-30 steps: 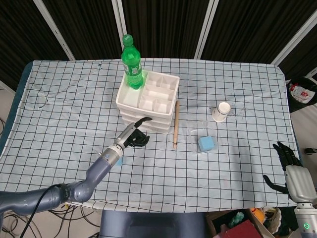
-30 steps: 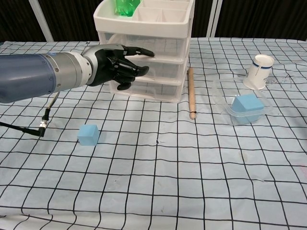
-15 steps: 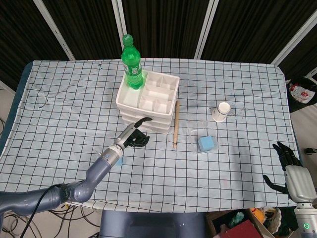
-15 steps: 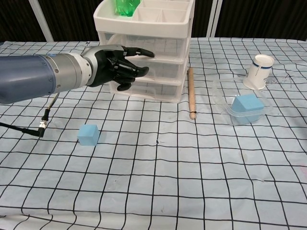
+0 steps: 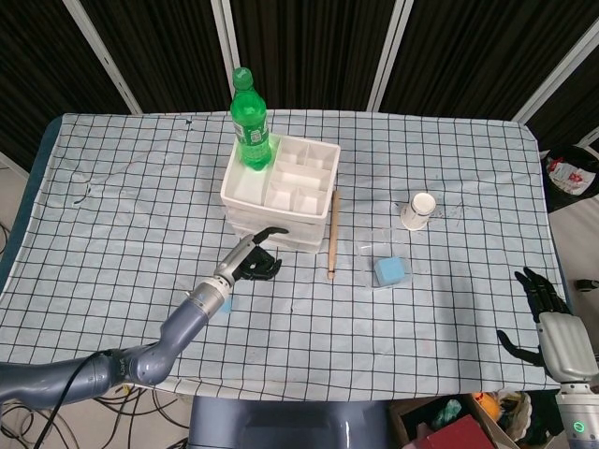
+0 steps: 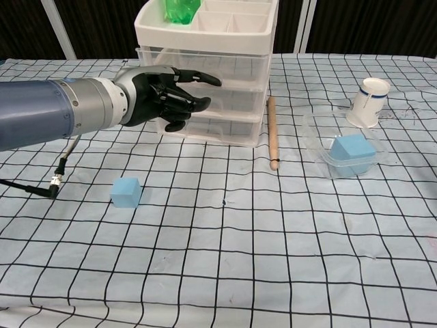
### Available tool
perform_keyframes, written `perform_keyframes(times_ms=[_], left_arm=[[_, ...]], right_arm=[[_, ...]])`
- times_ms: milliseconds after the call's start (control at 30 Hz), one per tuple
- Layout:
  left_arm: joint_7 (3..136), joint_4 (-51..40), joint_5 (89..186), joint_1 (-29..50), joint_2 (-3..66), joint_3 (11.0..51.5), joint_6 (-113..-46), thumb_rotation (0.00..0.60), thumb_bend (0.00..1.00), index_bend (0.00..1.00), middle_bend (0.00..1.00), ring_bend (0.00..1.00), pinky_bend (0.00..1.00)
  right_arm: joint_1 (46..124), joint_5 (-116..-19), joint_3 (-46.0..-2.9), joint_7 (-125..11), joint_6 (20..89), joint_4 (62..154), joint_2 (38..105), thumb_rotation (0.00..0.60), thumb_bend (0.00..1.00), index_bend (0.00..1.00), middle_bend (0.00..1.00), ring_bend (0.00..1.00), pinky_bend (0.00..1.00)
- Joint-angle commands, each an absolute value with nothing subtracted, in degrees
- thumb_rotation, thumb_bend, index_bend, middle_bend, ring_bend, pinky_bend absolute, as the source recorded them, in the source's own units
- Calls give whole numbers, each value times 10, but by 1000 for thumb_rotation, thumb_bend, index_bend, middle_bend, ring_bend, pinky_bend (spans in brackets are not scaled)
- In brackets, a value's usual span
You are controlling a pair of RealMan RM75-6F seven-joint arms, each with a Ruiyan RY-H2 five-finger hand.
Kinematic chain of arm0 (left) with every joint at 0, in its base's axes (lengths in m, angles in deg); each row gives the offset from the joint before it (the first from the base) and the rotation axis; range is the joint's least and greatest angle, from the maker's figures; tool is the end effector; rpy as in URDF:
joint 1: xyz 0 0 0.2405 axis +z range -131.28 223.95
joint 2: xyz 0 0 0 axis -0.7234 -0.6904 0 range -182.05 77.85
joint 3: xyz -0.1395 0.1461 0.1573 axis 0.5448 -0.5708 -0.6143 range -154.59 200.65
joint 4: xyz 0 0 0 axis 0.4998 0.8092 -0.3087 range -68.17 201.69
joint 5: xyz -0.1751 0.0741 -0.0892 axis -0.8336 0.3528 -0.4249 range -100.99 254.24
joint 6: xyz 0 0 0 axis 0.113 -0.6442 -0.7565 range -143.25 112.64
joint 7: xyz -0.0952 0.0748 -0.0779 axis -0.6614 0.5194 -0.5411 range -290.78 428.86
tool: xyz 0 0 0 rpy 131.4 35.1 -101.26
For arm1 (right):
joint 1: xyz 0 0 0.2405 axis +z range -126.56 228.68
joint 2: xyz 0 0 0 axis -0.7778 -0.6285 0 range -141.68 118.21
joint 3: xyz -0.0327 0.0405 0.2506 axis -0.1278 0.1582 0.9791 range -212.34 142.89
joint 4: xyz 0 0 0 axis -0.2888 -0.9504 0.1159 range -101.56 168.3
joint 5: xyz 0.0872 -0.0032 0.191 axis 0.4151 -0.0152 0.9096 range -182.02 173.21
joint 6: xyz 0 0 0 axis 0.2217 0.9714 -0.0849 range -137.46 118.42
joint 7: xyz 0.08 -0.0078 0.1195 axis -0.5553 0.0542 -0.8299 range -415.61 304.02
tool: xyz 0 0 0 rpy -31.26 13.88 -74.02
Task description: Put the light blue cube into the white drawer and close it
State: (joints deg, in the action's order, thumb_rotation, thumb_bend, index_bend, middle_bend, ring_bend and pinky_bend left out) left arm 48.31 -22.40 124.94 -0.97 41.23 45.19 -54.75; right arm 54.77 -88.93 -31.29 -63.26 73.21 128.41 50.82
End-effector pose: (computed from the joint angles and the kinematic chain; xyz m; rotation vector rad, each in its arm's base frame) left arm -0.0718 0.3492 -0.0486 -1.4309 -2.1321 -1.3244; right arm -0.3119 -0.1762 0.1606 1.3132 -1.0632 0.9766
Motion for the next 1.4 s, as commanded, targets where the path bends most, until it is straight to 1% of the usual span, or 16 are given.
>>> perform_keyframes(times_ms=[33,333,500,600,800,967,1133,1300,1400], left_arm=[[481,-230,1253,-6,408,449,-548,600,509,220,963,914,837],[477,-253,1270,12,397,438,-559,600,509,218,963,914,837],[474,-269,1284,27,386,427,-567,600,509,133,963,914,837],[471,-286,1297,41,372,416,-572,600,506,99,963,914,837],[474,-313,1331,66,344,393,-585,600,497,85,963,914,837],[523,-335,1391,83,318,365,-626,600,496,85,965,914,837],[635,-343,1471,97,307,342,-716,600,493,84,969,915,837],[719,-357,1492,96,299,341,-754,600,493,86,972,920,844],[756,-366,1489,90,296,350,-766,600,490,114,973,922,848]], right_arm=[[548,-889,-313,-632,732,1284,508,600,237,0,0,0,176],[548,-890,-313,-629,733,1284,509,600,237,0,0,0,176],[548,-890,-313,-629,734,1284,509,600,237,0,0,0,176],[548,-890,-313,-629,734,1284,509,600,237,0,0,0,176],[547,-890,-313,-628,734,1284,510,600,238,0,0,0,176],[547,-890,-313,-627,735,1284,510,600,237,0,0,0,176],[547,-890,-313,-625,735,1284,510,600,237,0,0,0,176],[547,-891,-313,-624,736,1285,511,600,237,0,0,0,176],[546,-890,-313,-625,736,1285,511,600,238,0,0,0,176]])
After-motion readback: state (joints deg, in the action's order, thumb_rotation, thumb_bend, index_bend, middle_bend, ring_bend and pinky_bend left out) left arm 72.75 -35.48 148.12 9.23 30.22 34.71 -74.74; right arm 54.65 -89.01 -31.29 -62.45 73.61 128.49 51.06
